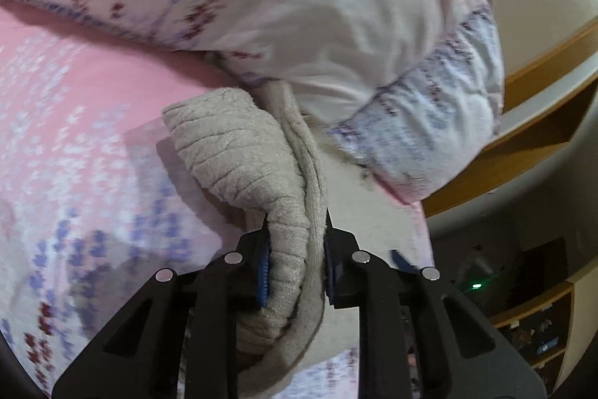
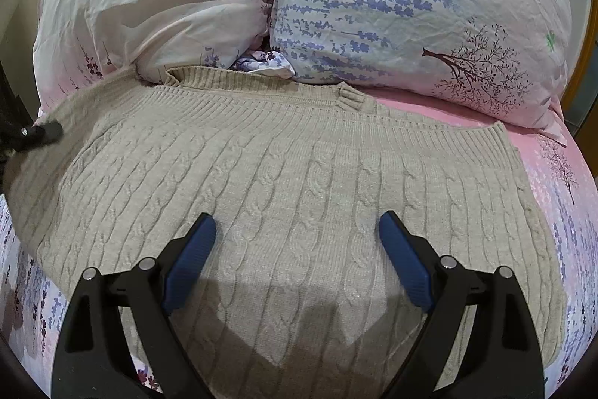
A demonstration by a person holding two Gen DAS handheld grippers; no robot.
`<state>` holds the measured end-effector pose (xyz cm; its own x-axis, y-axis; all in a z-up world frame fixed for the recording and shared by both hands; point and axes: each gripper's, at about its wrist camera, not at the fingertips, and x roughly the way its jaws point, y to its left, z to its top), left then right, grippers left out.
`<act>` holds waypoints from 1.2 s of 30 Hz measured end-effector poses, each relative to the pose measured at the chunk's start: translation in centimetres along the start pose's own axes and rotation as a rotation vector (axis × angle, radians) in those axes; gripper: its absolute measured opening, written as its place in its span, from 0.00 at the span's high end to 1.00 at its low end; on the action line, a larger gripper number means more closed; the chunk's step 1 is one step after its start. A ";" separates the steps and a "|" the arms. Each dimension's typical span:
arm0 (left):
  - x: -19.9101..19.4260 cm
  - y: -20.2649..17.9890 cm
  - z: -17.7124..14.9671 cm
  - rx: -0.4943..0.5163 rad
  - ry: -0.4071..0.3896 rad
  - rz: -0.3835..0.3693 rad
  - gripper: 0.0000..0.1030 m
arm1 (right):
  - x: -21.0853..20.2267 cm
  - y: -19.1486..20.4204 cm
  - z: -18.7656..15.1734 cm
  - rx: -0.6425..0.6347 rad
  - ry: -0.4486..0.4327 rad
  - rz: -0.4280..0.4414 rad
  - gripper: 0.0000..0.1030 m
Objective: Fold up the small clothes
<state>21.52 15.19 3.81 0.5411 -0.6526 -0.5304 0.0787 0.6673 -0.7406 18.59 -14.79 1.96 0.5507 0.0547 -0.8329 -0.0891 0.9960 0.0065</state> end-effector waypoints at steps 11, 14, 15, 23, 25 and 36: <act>3.6 -6.8 -0.7 0.014 0.012 -0.190 0.80 | -0.8 -0.6 -0.1 -0.013 -0.003 0.059 0.13; 6.4 -9.4 -1.6 0.030 0.046 -0.250 0.80 | -2.0 -1.9 -0.5 0.007 -0.021 0.129 0.13; 7.2 -10.1 -2.0 0.038 0.057 -0.262 0.80 | -2.4 -2.3 -0.7 0.012 -0.029 0.145 0.13; 15.6 -16.1 -5.3 0.111 0.188 -0.316 0.80 | -5.6 -9.5 -3.3 0.178 -0.062 0.334 0.13; 17.3 -17.0 -6.1 0.110 0.219 -0.331 0.80 | -5.5 -11.3 -4.0 0.230 -0.047 0.376 0.13; 17.6 -17.9 -6.3 0.135 0.288 -0.369 0.23 | -5.5 -15.6 -4.5 0.293 -0.048 0.637 0.14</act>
<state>24.38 -10.54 5.15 0.2042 -0.9146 -0.3489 0.3397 0.4004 -0.8510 13.24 -30.91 3.94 0.5019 0.6304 -0.5922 -0.1832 0.7466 0.6395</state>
